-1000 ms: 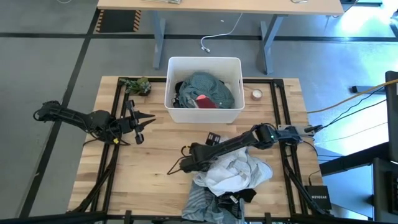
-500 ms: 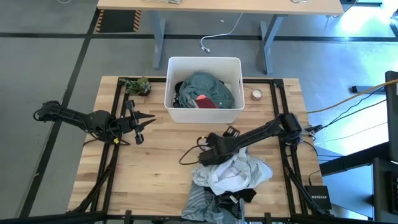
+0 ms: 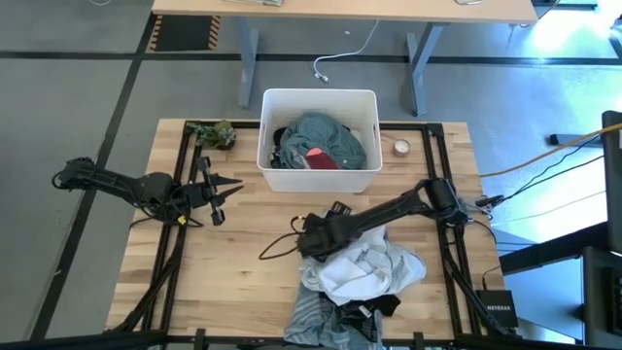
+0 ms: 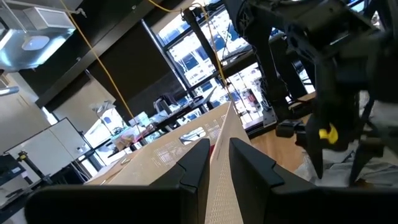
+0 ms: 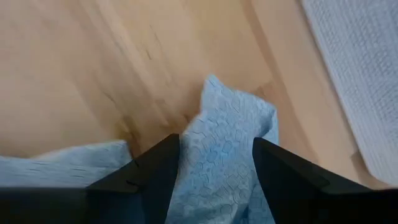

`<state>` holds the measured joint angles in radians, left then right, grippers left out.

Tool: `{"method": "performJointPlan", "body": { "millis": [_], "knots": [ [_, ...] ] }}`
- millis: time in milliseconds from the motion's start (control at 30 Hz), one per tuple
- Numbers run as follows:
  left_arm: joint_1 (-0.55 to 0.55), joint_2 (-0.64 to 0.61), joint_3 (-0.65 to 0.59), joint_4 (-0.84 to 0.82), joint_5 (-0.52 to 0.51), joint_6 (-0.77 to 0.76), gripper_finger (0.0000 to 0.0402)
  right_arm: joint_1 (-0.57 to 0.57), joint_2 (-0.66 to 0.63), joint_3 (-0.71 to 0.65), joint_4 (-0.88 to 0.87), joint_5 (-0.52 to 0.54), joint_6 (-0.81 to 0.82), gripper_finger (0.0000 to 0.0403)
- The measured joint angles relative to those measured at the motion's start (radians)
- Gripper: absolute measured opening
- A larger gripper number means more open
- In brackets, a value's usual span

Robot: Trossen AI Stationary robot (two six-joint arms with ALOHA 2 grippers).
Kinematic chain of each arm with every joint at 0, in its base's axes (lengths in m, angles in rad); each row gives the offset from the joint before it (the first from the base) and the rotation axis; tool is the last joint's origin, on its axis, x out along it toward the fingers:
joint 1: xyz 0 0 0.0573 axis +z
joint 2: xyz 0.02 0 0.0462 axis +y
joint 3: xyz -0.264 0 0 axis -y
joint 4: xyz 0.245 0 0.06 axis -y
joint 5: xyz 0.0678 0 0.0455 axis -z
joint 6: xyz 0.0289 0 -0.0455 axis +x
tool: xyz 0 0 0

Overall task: Sort clothes
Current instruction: Put the red sock into the white laundry bin

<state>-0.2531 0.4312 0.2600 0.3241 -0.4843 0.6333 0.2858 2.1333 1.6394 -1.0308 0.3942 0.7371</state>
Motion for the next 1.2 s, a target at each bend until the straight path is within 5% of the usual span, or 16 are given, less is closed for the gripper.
{"method": "performJointPlan", "body": {
  "millis": [200,433,933,1200],
  "knots": [
    [0.0,0.0,0.0,-0.001,0.0,0.005,0.0056,-0.006,0.033,-0.001,-0.021,0.02,0.011,0.0187],
    [0.0,0.0,0.0,-0.001,0.0,0.003,0.0056,0.015,0.024,0.0,-0.137,0.043,0.053,0.0016],
    [0.0,0.0,0.0,-0.001,0.0,0.007,0.0056,0.171,-0.181,-0.007,-0.465,0.145,0.41,0.0006],
    [0.0,0.0,0.0,-0.003,0.0,0.022,0.0056,0.262,-0.181,-0.244,-0.412,-0.096,0.586,0.0006]
  ]
}}
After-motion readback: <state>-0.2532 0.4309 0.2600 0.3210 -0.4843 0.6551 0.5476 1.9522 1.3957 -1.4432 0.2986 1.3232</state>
